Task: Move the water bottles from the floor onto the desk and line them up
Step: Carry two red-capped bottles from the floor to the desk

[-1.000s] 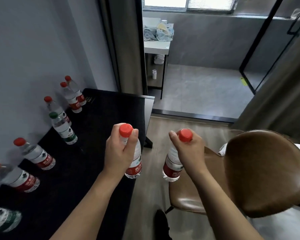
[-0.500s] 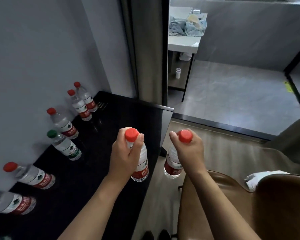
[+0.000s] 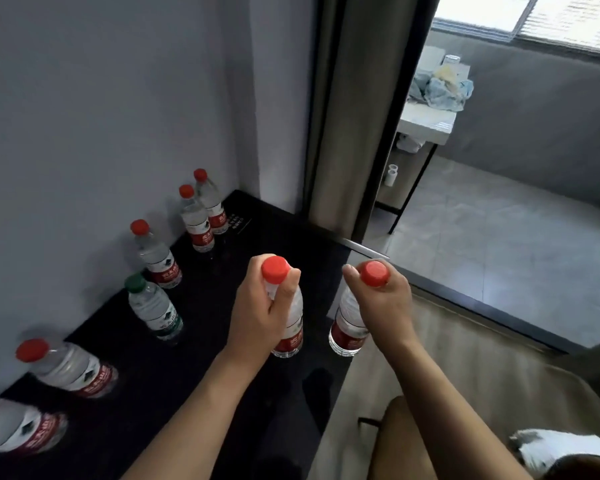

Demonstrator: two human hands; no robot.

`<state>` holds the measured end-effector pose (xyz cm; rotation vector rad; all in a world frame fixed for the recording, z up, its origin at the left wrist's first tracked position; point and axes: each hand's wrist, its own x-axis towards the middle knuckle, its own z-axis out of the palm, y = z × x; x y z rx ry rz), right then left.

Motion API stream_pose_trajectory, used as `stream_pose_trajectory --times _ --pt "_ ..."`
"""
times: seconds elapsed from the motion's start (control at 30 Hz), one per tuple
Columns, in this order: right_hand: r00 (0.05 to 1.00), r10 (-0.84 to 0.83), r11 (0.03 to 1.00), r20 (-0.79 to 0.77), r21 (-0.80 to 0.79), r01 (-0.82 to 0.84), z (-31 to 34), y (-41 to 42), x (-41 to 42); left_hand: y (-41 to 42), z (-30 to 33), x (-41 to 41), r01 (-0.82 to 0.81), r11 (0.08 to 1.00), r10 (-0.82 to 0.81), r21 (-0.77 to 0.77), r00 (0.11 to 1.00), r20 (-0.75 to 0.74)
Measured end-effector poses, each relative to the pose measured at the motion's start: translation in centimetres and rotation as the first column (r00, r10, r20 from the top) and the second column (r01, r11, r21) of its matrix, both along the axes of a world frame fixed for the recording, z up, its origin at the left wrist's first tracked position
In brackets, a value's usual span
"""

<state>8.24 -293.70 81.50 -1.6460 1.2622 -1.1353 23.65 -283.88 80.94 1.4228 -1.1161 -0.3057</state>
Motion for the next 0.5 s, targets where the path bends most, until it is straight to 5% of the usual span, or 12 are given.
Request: stream_pose_trajectory --times 0.5 --pt "0.875 0.478 0.873 0.075 0.067 -0.482 -2.0 -5.0 14.9 1.1 -1.7 6.6 -0.317 0.934 0.32 0.166 0.947 0.01"
